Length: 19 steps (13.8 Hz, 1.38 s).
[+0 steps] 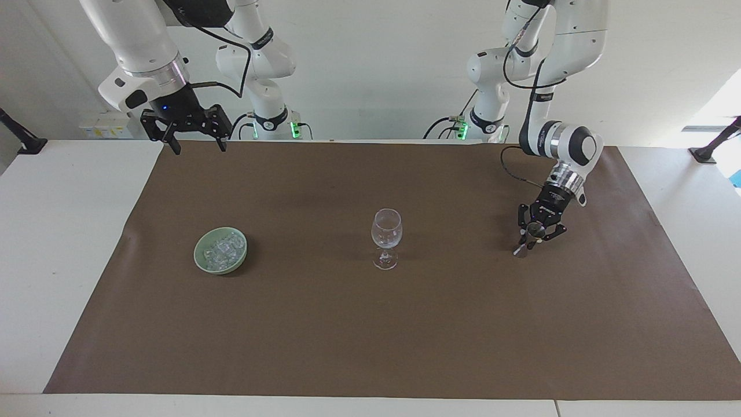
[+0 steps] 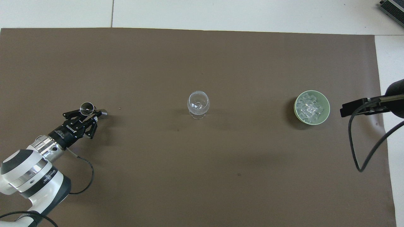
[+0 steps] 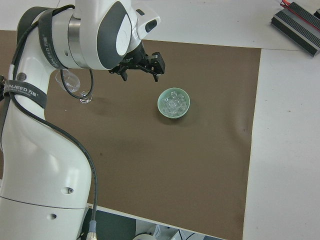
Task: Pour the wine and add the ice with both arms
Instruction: 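Close the left gripper on the metal jigger and lift it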
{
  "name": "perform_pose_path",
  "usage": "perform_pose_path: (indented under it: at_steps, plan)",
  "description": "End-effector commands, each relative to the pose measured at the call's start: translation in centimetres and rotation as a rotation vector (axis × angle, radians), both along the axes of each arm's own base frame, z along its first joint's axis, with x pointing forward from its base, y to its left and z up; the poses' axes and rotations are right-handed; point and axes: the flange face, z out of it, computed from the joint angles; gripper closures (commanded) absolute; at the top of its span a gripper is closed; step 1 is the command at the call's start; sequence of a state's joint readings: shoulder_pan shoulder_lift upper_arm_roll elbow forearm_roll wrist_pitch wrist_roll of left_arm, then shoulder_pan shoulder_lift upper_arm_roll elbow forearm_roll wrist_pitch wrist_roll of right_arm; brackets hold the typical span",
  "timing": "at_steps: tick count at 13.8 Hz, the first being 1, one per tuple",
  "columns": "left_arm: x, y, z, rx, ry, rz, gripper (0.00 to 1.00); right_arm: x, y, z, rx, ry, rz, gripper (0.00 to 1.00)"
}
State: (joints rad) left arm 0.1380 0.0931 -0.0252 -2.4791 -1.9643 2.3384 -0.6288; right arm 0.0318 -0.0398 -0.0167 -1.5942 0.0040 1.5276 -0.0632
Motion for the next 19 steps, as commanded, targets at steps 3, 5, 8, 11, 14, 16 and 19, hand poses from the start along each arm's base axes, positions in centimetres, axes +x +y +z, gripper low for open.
perform_pose_path:
  at_steps: [3, 5, 8, 11, 14, 16, 19]
  plan:
    - [0.39, 0.27, -0.36, -0.014, -0.010, 0.014, 0.73, -0.59, -0.23, 0.25, -0.007, 0.005, 0.023, 0.00]
    - [0.52, 0.29, -0.25, -0.017, -0.014, 0.020, 0.73, -0.59, -0.23, 0.25, -0.007, 0.005, 0.023, 0.00]
    - [0.88, 0.10, -0.13, -0.029, -0.020, 0.039, 0.73, -0.61, -0.23, 0.24, -0.007, 0.007, 0.023, 0.00]
    - [0.95, 0.04, -0.07, -0.029, -0.022, 0.039, 0.73, -0.61, -0.23, 0.24, -0.007, 0.007, 0.023, 0.00]
    - [0.95, 0.04, -0.07, -0.028, -0.023, 0.039, 0.74, -0.61, -0.23, 0.24, -0.007, 0.007, 0.023, 0.00]
    - [0.96, -0.11, -0.07, -0.028, -0.023, 0.035, 0.82, -0.61, -0.23, 0.24, -0.007, 0.007, 0.023, 0.00]
    - [0.97, -0.18, -0.07, -0.029, -0.023, 0.035, 0.90, -0.59, -0.23, 0.25, -0.007, 0.005, 0.023, 0.00]
